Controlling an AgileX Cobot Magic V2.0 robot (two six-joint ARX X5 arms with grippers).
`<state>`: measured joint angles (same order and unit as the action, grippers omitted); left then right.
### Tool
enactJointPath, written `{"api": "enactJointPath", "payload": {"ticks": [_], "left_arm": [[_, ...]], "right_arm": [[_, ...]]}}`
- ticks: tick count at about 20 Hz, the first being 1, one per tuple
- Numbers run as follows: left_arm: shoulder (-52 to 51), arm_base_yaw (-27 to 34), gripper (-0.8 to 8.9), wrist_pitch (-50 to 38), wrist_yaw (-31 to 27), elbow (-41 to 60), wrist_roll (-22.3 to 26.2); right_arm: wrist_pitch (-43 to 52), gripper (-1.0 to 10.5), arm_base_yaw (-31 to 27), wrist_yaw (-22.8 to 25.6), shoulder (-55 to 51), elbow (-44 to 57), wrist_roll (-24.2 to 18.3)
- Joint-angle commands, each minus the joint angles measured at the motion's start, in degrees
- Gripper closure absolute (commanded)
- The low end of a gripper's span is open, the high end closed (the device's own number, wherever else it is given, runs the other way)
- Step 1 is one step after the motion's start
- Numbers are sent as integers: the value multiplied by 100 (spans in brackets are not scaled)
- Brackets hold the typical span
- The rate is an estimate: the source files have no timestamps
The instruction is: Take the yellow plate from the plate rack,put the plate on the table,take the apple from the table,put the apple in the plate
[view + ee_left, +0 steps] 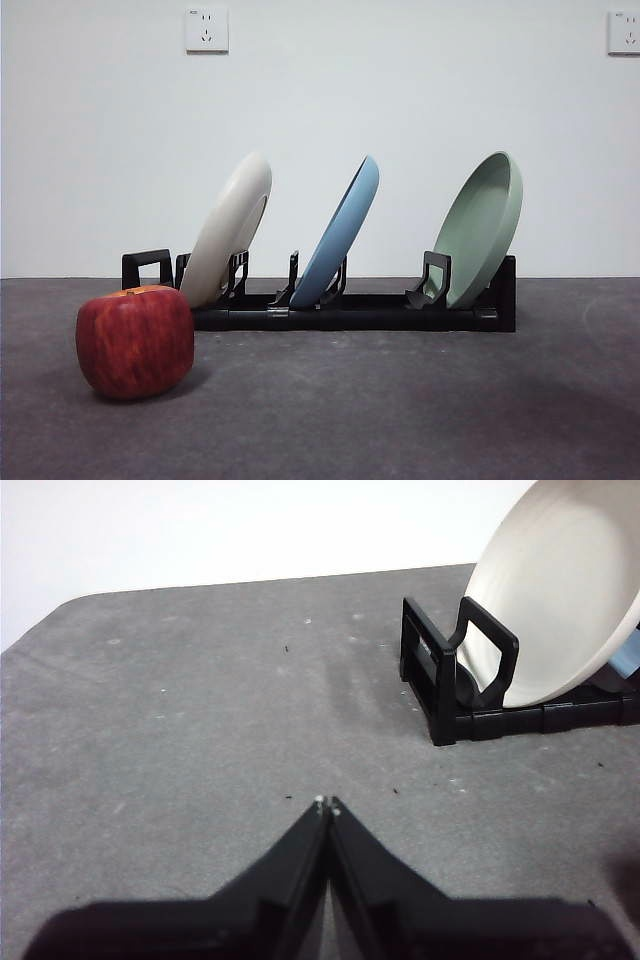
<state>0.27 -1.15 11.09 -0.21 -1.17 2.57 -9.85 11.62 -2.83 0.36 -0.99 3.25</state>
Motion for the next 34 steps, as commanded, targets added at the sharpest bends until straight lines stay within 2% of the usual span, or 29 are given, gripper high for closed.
{"api": "enactJointPath", "payload": {"ticks": [1,4,8,11,14,17,23,26,30,34], "left_arm": [[-17,15,816,-31,48,87,44],[-17,11,816,-37,162,87,-181],[-17,11,817,-142,396,85,-1119],[-15,11,820,-238,907,-50,-1703],[0,9,820,79,1119,-505,-2122],[160,7,820,245,1405,-1132,-2146],[1163,7,820,282,1521,-2367,-2046],[1969,7,820,466,2026,-2999,-1731],[3171,7,820,817,2721,-3875,-1735],[4146,0,819,1185,3329,-4642,-1733]], "right_arm": [[-50,945,2,-20,2,61,98],[-48,946,2,-15,2,61,343],[-61,952,2,-9,2,22,1226],[-442,957,2,-7,90,-293,1738],[-940,957,2,-13,361,-809,1755],[-1353,957,2,-17,822,-1473,1792],[-1768,955,2,-81,2004,-2977,1755],[-1971,955,2,-553,2608,-3762,1379],[-2732,947,2,-1451,3464,-4839,935],[-3464,945,2,-1963,4124,-5554,551]]}}
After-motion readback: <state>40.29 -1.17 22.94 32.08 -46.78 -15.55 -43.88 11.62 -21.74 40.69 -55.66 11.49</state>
